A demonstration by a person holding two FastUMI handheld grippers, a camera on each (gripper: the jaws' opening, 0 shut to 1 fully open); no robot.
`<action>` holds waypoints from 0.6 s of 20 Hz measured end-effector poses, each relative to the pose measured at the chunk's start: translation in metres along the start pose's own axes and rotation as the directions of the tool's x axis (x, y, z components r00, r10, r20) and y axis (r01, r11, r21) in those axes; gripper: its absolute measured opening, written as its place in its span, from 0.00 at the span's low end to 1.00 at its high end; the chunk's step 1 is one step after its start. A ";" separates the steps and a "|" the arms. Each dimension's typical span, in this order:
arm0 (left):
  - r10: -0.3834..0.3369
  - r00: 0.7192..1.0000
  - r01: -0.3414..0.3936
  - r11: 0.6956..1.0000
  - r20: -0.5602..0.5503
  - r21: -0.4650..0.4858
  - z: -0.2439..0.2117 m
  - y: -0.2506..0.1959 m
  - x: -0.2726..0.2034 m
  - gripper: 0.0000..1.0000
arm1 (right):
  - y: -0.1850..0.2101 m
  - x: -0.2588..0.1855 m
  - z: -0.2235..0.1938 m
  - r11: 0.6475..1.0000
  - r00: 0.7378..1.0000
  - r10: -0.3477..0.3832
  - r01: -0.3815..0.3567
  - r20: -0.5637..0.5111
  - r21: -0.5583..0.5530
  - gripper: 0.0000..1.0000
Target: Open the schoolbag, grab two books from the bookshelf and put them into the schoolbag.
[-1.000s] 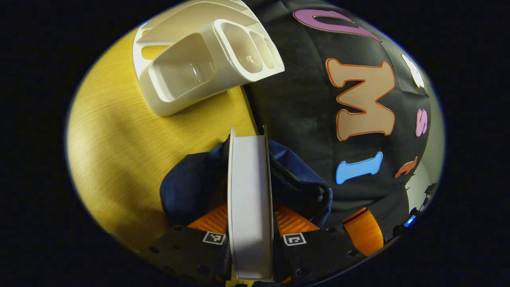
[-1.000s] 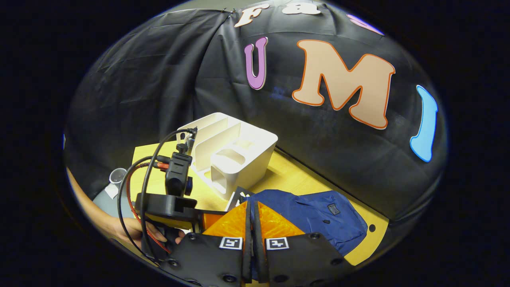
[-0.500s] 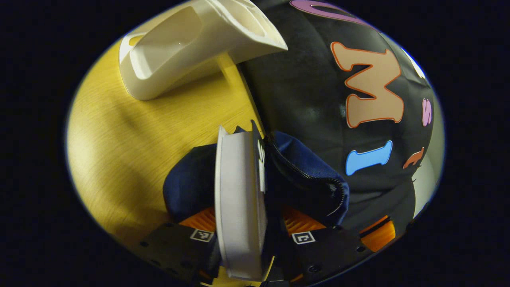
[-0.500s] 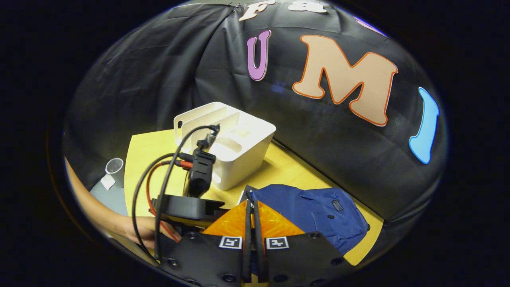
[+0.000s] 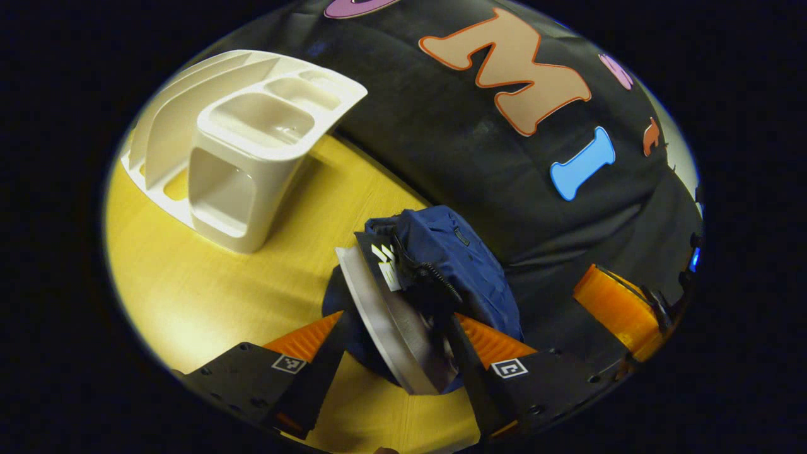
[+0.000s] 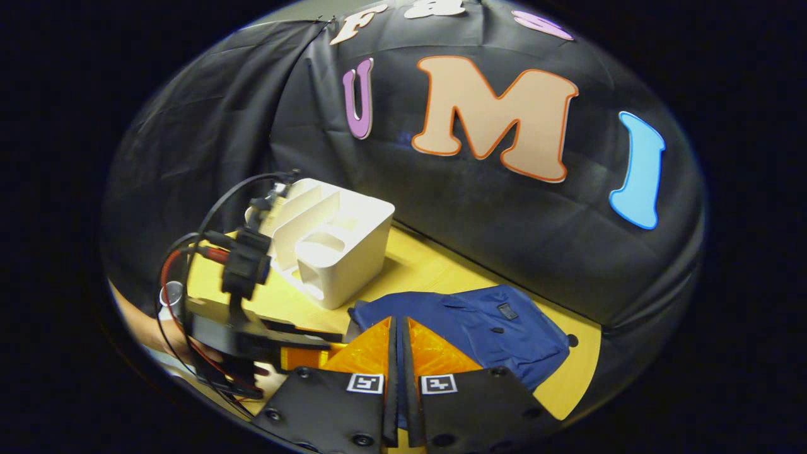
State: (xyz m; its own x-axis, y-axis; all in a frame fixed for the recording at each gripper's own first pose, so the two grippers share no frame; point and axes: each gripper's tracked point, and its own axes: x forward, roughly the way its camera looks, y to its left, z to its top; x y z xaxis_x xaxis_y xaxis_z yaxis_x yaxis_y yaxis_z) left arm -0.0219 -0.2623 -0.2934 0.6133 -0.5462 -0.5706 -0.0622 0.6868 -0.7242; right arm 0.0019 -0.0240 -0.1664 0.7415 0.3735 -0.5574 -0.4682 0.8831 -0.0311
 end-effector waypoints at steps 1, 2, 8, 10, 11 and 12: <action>0.004 1.000 -0.005 1.000 0.023 0.020 0.010 0.002 -0.012 0.90 | -0.005 -0.003 0.004 1.000 1.000 -0.018 0.018 0.015 0.012 0.09; 0.007 0.998 -0.010 0.999 0.055 0.048 0.026 0.003 -0.026 0.90 | -0.007 -0.007 0.008 0.999 0.999 -0.035 0.034 0.034 0.034 0.08; 0.050 0.945 -0.162 0.930 0.323 0.330 0.134 0.008 -0.096 0.90 | 0.003 -0.019 0.048 0.981 0.972 -0.129 0.097 0.195 0.165 0.43; 0.045 0.918 -0.228 0.873 0.394 0.431 0.164 0.008 -0.111 0.87 | 0.006 -0.024 0.062 0.967 0.951 -0.180 0.124 0.250 0.223 0.70; 0.038 0.905 -0.249 0.854 0.423 0.457 0.176 0.005 -0.117 0.93 | 0.005 -0.026 0.067 0.958 0.940 -0.211 0.144 0.268 0.249 0.83; 0.022 0.896 -0.257 0.840 0.444 0.478 0.186 0.000 -0.124 0.94 | 0.001 -0.029 0.071 0.948 0.928 -0.245 0.169 0.281 0.270 0.96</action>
State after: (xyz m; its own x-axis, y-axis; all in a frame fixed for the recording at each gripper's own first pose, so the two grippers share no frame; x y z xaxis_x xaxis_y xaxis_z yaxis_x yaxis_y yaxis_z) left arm 0.0489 -0.1059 -0.1505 0.8974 -0.2615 -0.3554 0.1662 0.9465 -0.2767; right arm 0.0136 -0.0134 -0.0914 0.9379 0.2101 -0.2760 -0.1893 0.9768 0.1003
